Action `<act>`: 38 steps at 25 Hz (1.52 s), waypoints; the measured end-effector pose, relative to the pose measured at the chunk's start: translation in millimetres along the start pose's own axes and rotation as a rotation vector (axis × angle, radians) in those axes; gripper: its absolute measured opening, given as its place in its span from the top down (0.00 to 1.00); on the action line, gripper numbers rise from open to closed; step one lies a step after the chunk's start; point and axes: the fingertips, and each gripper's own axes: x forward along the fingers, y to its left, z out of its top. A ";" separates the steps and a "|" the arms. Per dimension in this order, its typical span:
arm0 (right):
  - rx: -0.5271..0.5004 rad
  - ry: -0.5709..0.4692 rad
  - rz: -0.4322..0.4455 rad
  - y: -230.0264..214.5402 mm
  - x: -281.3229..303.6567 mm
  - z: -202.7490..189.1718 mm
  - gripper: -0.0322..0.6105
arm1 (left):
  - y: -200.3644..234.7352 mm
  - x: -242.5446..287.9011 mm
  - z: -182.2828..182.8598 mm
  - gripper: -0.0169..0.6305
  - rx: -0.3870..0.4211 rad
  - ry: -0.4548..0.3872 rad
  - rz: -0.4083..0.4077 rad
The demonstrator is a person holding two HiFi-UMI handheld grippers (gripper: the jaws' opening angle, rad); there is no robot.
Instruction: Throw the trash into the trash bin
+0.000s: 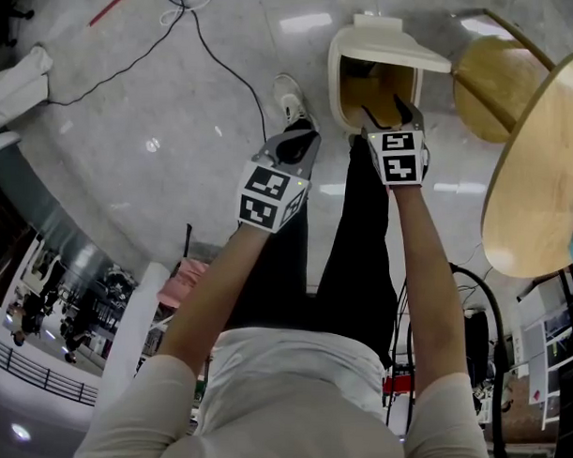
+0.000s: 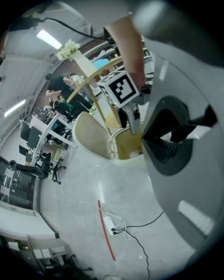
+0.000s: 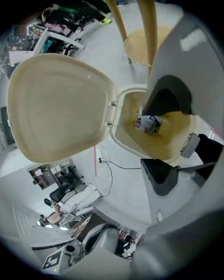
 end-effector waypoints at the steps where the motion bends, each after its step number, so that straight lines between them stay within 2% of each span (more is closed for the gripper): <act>1: 0.000 -0.004 0.000 2.0 -4.9 2.1 0.47 | -2.7 -4.4 0.9 0.97 0.004 -0.002 0.000; 7: 0.008 -0.021 0.012 8.5 -31.9 9.0 0.48 | -16.6 -29.4 15.8 0.97 0.034 -0.035 0.011; 9: 0.007 -0.027 0.018 8.5 -33.7 7.0 0.56 | -19.8 -31.3 20.5 0.97 0.055 -0.049 0.009; 15: 0.006 -0.039 0.022 16.2 -64.1 17.3 0.68 | -37.5 -53.1 34.0 0.97 0.089 -0.067 0.003; 18: 0.017 -0.040 0.025 18.8 -77.6 19.5 0.70 | -47.0 -65.7 40.2 0.97 0.109 -0.083 0.007; 21: 0.038 -0.053 0.020 16.7 -89.3 23.5 0.77 | -54.6 -69.8 44.4 0.97 0.116 -0.096 0.002; 26: 0.085 -0.060 0.030 18.9 -101.0 23.0 0.81 | -61.4 -73.9 51.7 0.97 0.131 -0.091 -0.008; 32: 0.081 -0.066 0.048 28.9 -112.8 24.6 0.89 | -65.3 -81.2 62.6 0.97 0.144 -0.103 0.000; 38: 0.088 -0.089 0.054 41.7 -149.6 37.5 0.94 | -72.0 -98.3 69.7 0.97 0.167 -0.097 0.003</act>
